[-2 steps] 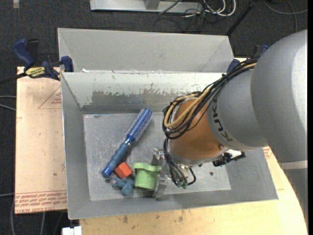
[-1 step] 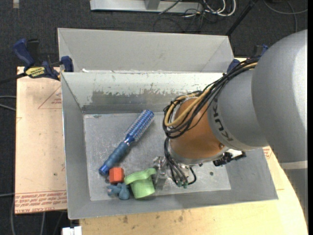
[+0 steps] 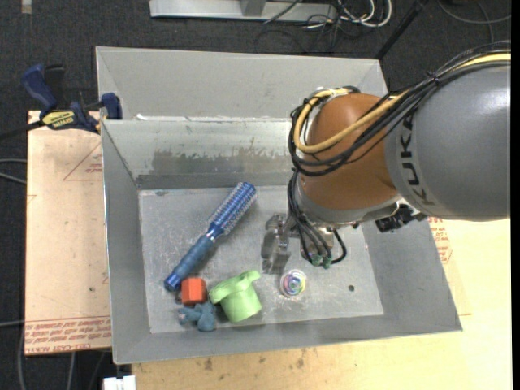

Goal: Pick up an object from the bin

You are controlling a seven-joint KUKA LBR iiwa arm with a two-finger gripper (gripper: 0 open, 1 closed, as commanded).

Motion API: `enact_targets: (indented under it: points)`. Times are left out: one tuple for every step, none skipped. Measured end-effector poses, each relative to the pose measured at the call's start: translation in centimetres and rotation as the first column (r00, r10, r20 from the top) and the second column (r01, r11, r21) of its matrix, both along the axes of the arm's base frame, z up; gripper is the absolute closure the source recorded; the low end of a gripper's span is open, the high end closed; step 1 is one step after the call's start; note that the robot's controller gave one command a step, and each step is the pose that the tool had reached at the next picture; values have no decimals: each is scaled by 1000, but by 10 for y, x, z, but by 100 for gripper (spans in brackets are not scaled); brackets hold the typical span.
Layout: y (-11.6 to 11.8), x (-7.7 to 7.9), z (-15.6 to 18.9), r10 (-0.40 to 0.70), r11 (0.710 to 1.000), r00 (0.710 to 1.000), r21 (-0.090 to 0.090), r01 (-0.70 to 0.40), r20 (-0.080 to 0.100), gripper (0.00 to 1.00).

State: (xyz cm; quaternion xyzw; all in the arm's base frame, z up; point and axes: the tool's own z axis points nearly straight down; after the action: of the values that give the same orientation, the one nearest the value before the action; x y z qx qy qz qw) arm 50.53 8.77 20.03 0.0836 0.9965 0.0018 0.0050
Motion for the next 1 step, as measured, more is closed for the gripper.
enact_targets:
  points:
    - [-1, -2, -4, -1, 1000, 1000, -2, 1, -8, 0]
